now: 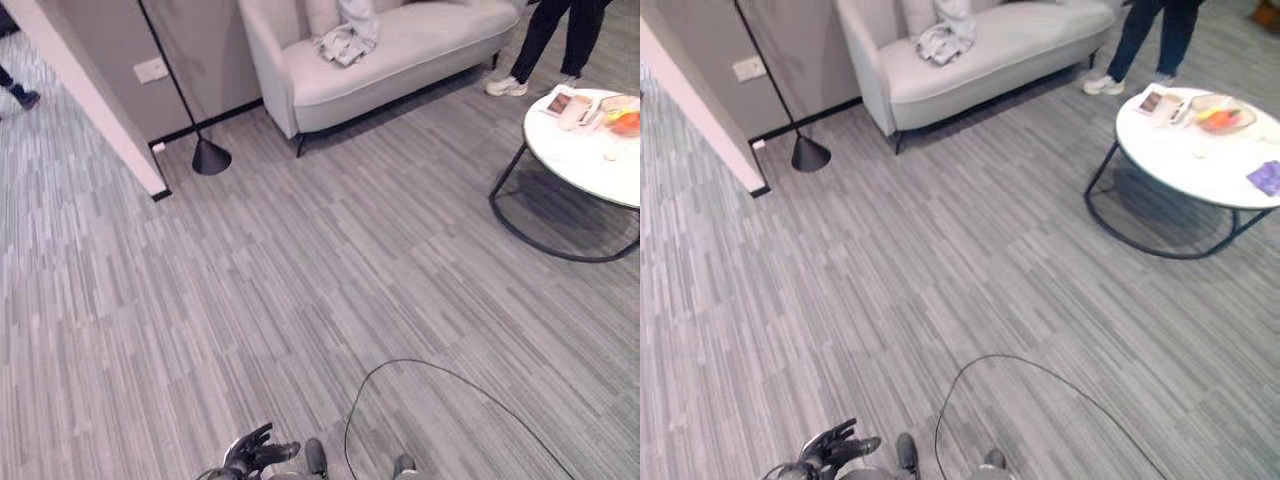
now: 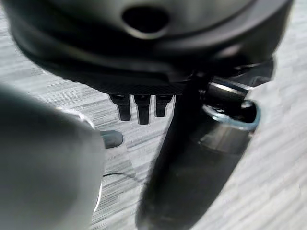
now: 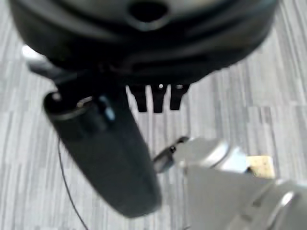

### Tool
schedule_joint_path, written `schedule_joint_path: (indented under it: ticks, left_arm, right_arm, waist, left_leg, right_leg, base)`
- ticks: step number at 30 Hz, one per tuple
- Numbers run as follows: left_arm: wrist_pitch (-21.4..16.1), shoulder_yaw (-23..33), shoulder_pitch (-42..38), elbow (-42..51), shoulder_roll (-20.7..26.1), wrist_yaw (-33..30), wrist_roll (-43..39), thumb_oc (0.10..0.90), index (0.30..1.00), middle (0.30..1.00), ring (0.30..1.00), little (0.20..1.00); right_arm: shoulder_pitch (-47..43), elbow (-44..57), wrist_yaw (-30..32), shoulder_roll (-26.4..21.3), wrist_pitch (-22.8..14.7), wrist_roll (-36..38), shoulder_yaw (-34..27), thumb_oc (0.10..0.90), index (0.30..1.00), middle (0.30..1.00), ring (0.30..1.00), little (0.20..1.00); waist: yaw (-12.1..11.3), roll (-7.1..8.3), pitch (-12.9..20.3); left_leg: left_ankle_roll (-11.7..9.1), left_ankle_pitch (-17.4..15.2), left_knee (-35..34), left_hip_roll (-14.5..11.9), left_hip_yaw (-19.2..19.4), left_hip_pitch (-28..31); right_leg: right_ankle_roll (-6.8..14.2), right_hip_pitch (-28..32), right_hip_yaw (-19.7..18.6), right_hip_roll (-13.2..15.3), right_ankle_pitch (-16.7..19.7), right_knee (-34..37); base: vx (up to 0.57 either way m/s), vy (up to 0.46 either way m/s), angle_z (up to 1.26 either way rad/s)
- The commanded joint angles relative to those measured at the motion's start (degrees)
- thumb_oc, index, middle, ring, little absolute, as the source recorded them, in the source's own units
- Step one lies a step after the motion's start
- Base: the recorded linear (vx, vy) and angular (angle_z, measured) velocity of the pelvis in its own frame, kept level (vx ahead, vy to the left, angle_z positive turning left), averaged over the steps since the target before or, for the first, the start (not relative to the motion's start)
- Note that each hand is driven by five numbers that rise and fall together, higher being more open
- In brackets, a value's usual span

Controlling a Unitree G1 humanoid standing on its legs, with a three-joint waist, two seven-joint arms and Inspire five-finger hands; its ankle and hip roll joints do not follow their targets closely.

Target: Hang the clothes on the sofa on the clothes rack.

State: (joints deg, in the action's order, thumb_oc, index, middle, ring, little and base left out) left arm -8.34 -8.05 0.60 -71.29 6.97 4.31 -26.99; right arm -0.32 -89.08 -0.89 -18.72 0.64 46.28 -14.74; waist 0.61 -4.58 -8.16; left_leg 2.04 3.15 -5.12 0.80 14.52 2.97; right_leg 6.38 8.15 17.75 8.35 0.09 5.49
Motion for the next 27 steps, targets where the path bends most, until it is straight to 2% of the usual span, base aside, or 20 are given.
schedule_joint_path:
  ticks: [1,8,10,20,27]
  left_arm:
    - [-1.2,-2.2,-0.9,-2.9,-3.1,0.7,-0.1,0.800,0.900,0.900,0.900,0.900]
    - [-1.2,-1.3,-0.5,-2.9,-3.4,1.3,-1.2,0.800,0.900,0.900,0.900,0.900]
    - [-0.8,-0.9,0.4,-3.6,-3.2,1.9,-0.8,0.800,0.900,0.900,0.900,0.900]
    - [-0.9,-2.2,0.2,-3.3,-2.8,1.6,1.1,0.800,0.900,0.900,0.900,0.900]
    - [-0.6,-1.8,0.3,-4.3,-2.3,1.1,1.0,0.800,0.900,0.900,0.900,0.900]
  right_arm:
    - [0.1,-1.6,0.0,-3.5,-2.0,1.2,-0.7,0.800,0.900,0.900,0.900,0.900]
    - [0.1,-1.6,-1.0,-2.4,-2.0,-3.4,3.3,0.800,0.900,0.900,0.900,0.900]
    - [0.7,-2.4,-1.4,-2.2,-1.7,-5.6,4.2,0.800,0.900,0.900,0.900,0.900]
    - [-0.3,-2.7,-1.5,-2.2,-1.5,-8.9,6.2,0.800,0.900,0.900,0.900,0.900]
    - [-1.9,-2.8,-2.0,-1.2,-0.9,-10.7,7.1,0.800,0.900,0.900,0.900,0.900]
  waist:
    - [-2.1,-0.73,3.2]
    - [-3.0,-0.09,4.5]
    - [-3.5,0.29,5.0]
    - [-3.4,0.51,5.9]
    - [-2.4,0.99,7.4]
  left_leg:
    - [-3.5,-3.2,0.9,-2.3,-2.9,-2.4]
    - [-4.5,-2.4,0.6,-3.5,-3.3,-1.8]
    - [-5.2,-2.1,0.8,-4.3,-3.8,-1.3]
    - [-5.2,-2.2,0.9,-4.6,-4.4,-0.8]
    - [-5.0,-3.3,1.7,-4.6,-3.3,0.3]
  right_leg:
    - [-1.2,-3.5,-0.2,-1.6,-4.0,-2.6]
    - [-1.8,-1.8,0.0,-2.9,-4.0,-0.5]
    - [-2.4,-0.7,0.4,-3.8,-5.0,-0.5]
    - [-2.7,-0.1,-0.1,-4.2,-5.3,-0.5]
    - [-2.9,0.1,-1.7,-3.7,-5.0,-0.9]
  base:
    - [0.03,-0.095,0.11]
    - [0.03,-0.087,0.09]
    - [0.06,-0.120,0.06]
    - [0.00,-0.011,0.01]
    - [0.00,0.002,-0.01]
